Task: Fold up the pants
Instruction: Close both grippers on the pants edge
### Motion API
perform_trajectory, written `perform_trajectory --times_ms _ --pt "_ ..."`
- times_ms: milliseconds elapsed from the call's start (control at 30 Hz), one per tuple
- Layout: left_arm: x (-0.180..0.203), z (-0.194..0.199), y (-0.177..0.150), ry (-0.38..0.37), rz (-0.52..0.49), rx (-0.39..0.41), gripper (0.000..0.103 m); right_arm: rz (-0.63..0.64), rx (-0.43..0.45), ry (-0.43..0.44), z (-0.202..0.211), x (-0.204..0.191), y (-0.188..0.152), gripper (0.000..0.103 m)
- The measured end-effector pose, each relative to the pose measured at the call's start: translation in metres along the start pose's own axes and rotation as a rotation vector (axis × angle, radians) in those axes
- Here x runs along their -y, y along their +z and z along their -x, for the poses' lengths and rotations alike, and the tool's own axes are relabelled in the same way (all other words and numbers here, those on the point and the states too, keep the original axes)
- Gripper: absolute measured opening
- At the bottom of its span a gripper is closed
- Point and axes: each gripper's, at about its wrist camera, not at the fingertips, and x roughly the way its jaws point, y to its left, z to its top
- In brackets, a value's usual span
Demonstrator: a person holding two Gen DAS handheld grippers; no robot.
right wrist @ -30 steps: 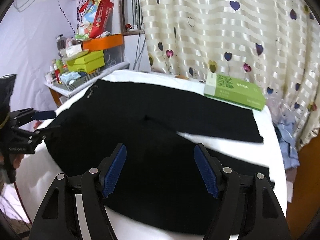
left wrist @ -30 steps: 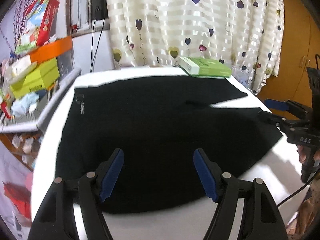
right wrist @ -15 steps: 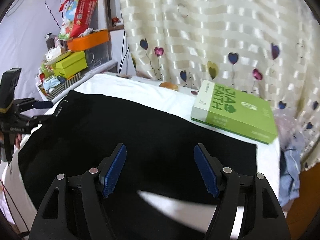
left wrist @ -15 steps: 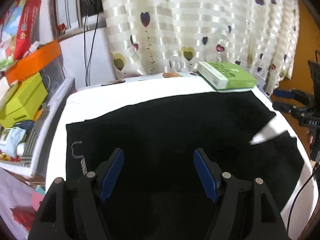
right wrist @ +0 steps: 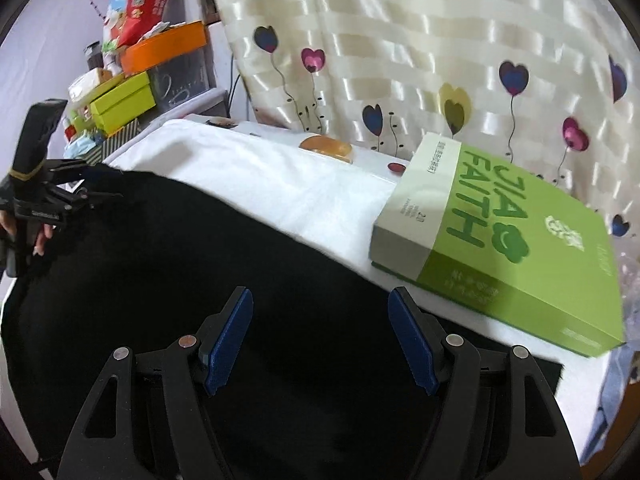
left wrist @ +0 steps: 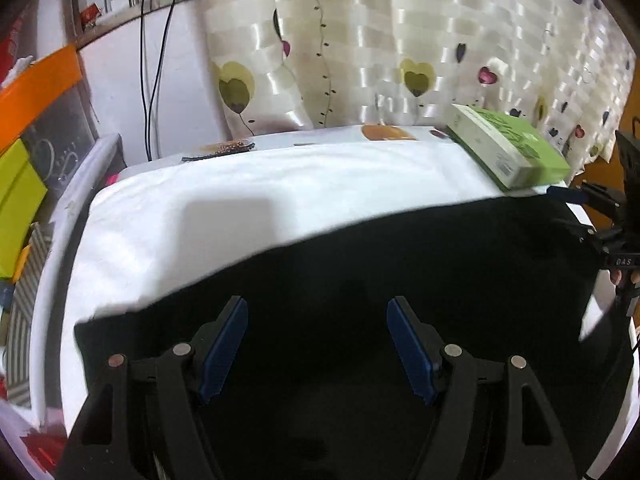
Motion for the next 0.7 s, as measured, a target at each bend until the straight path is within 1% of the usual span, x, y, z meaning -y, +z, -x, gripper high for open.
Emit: perform_trajectory --times_ms 133,233,267,333,433,600,700 --pt "-0.004 -0.023 0.012 0.016 -0.044 -0.034 0.074 0.002 -0.033 -0.002 -0.018 0.013 0.002 0.071" --pt "-0.013 -0.037 0.018 -0.004 0.001 -0.058 0.074 0.016 -0.044 0.018 -0.026 0.016 0.002 0.071" --pt "-0.014 -0.039 0.019 -0.01 0.006 -0.052 0.074 0.016 -0.044 0.028 -0.027 0.017 0.003 0.071" --pt "-0.013 -0.04 0.021 -0.008 -0.018 -0.039 0.074 0.02 -0.043 0.036 -0.029 0.017 0.003 0.071" --pt "-0.012 -0.045 0.022 -0.006 -0.032 -0.051 0.074 0.028 -0.048 0.033 -0.033 0.017 0.005 0.071" --pt "-0.013 -0.047 0.022 -0.012 -0.035 -0.035 0.076 0.04 -0.052 0.045 -0.036 0.018 0.008 0.071" --pt "-0.017 -0.049 0.023 -0.029 -0.03 -0.023 0.077 0.046 -0.049 0.041 -0.036 0.018 0.007 0.071"
